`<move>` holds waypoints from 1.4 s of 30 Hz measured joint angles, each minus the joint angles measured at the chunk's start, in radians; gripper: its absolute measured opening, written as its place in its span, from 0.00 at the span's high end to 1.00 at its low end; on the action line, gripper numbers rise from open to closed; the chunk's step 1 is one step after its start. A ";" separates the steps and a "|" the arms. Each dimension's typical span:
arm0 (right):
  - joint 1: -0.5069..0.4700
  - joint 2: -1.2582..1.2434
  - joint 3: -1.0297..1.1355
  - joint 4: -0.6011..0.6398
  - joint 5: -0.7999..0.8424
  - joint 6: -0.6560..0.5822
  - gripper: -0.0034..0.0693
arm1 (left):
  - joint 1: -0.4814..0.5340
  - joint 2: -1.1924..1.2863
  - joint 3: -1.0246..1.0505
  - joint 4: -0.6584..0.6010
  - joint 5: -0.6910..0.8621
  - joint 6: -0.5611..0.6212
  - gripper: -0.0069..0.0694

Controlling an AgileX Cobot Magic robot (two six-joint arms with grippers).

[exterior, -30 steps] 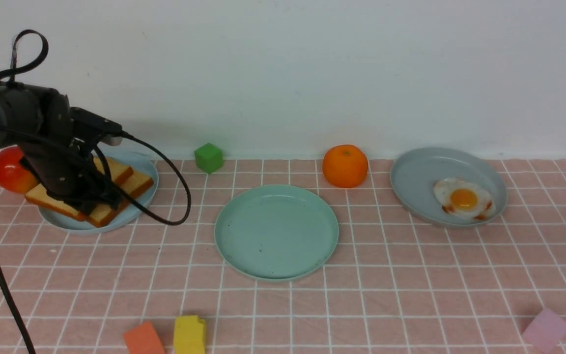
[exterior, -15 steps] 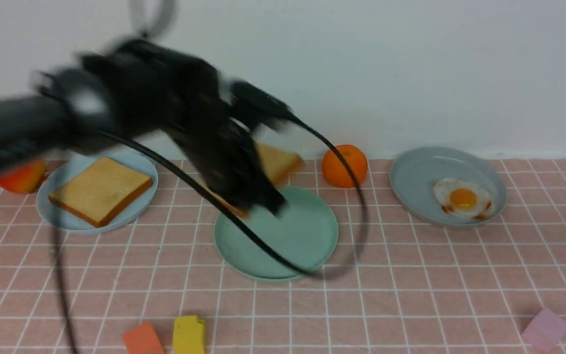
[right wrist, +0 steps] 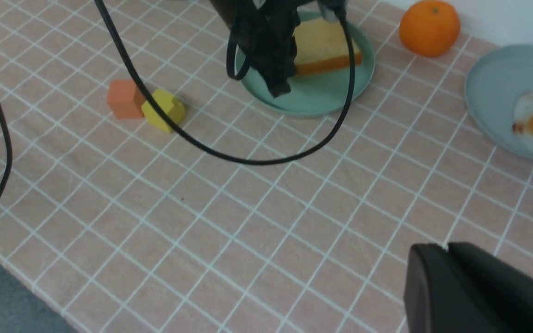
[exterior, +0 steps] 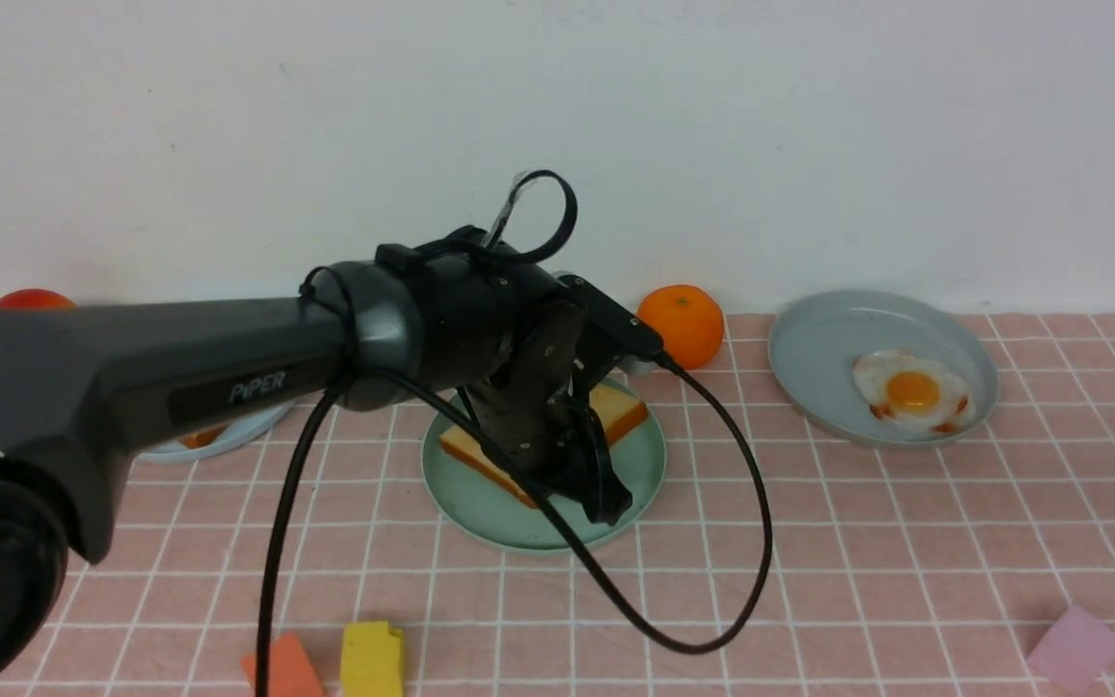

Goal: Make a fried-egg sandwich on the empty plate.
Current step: Use the left arm to put a slice of bread into the empty plate in the middle, then use the right arm to grab a fried egg

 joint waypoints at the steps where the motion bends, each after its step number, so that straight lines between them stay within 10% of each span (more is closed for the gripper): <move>1: 0.000 0.000 0.000 0.000 0.004 0.000 0.85 | 0.000 0.000 0.000 0.000 0.000 0.000 0.78; 8: 0.000 0.000 0.000 -0.001 0.010 0.000 0.84 | 0.000 0.000 0.000 0.000 -0.003 -0.002 0.44; 14: 0.000 0.006 0.000 -0.006 0.011 0.003 0.84 | 0.000 -0.058 -0.006 -0.021 0.050 -0.066 0.34; 24: 0.000 0.302 0.000 -0.125 -0.124 0.029 0.83 | 0.000 -0.629 -0.009 -0.200 0.154 -0.098 0.91; 42: -0.270 1.049 -0.400 -0.120 -0.199 0.064 0.80 | 0.000 -1.563 0.725 -0.291 -0.027 -0.027 0.93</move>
